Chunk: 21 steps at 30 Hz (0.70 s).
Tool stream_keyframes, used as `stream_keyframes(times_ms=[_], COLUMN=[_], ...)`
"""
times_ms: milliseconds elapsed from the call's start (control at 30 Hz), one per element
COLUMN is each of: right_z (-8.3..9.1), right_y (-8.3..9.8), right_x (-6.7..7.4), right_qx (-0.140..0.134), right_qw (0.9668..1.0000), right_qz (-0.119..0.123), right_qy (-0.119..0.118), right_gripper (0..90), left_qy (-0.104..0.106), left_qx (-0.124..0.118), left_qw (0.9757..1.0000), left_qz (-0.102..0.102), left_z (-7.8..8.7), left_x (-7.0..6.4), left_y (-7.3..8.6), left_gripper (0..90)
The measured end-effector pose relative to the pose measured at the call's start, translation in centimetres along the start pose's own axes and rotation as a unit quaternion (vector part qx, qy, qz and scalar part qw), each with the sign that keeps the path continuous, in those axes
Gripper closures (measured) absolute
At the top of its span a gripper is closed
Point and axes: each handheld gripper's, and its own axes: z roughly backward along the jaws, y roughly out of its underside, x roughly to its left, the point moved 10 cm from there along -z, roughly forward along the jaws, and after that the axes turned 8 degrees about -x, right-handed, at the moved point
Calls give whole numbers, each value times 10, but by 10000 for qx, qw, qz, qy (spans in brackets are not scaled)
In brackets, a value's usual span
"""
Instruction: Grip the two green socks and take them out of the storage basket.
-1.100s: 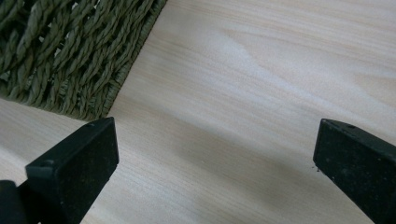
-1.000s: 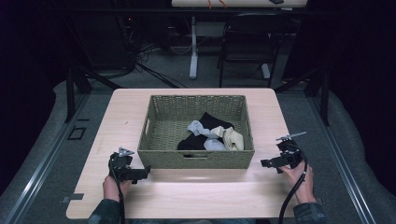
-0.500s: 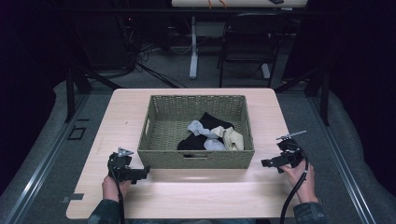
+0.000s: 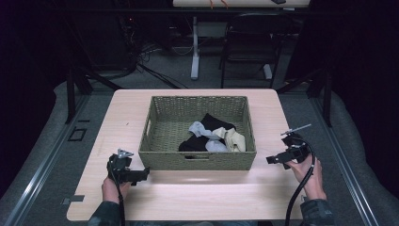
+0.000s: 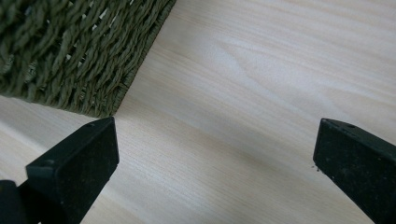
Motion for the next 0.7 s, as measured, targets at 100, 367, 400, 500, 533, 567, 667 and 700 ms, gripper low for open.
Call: stream_keyframes(times_ms=[100, 367, 400, 500, 533, 567, 667, 700], right_z=[7, 32, 32, 42, 42, 46, 50, 51], right_y=[-8, -38, -38, -53, -53, -60, -66, -69], right_x=[0, 9, 9, 14, 14, 18, 20, 21], right_qx=[48, 139, 139, 42, 42, 25, 63, 53], right_qw=[9999, 9993, 9993, 9989, 9989, 9985, 9978, 9976], right_qz=[101, 311, 311, 458, 458, 547, 654, 695], right_qy=[72, -120, -120, -85, -85, -48, 5, -9], right_gripper=[0, 2, 2, 7, 7, 11, 12, 12], left_qy=[-8, -11, -11, -10, -10, 2, 22, 17], left_qx=[1, -7, -7, -2, -2, -8, -7, -21], left_qw=[10000, 10000, 10000, 10000, 10000, 10000, 10000, 10000], left_qz=[11, 7, 7, -2, -2, 15, -5, -7], left_z=[0, 1, 1, 1, 1, 1, 2, 2], left_x=[0, 0, 0, 0, 0, 0, 0, -1], left_y=[0, 0, 0, 0, 0, 0, 0, -1], left_gripper=[1, 1, 1, 1, 1, 1, 1, 1])
